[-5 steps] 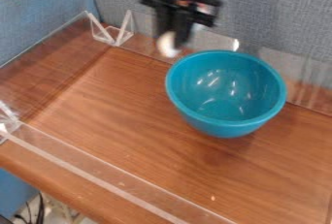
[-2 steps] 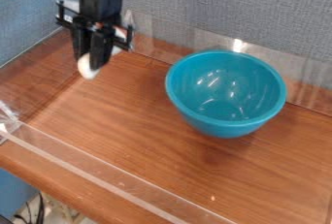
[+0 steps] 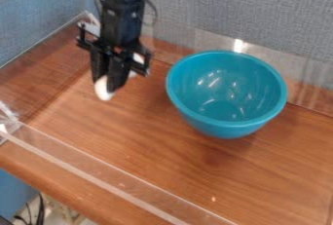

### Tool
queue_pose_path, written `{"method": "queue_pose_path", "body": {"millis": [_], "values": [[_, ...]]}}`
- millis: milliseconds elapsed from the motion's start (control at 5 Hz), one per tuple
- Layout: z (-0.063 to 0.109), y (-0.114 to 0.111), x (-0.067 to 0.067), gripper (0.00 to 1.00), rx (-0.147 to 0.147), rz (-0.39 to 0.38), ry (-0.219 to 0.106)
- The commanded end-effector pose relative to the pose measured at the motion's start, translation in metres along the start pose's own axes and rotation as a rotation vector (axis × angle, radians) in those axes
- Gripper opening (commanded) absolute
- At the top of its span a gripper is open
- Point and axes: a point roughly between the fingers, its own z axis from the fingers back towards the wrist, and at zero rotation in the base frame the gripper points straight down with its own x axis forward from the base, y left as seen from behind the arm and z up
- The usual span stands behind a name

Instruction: Remove the mushroom from inside the blue bowl and put it on the table

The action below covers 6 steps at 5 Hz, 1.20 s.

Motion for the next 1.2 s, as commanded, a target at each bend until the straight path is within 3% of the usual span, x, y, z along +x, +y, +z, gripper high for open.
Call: {"method": "queue_pose_path", "body": {"millis": [0,400,1000], "values": [[-0.002,-0.001,0.003,0.00,0.013,-0.009,-0.007],[-0.019,-0.003,0.004,0.00,0.009,-0.026,0.037],[-0.027,-0.004,0.004,0.00,-0.018,-0.036,0.060]]}}
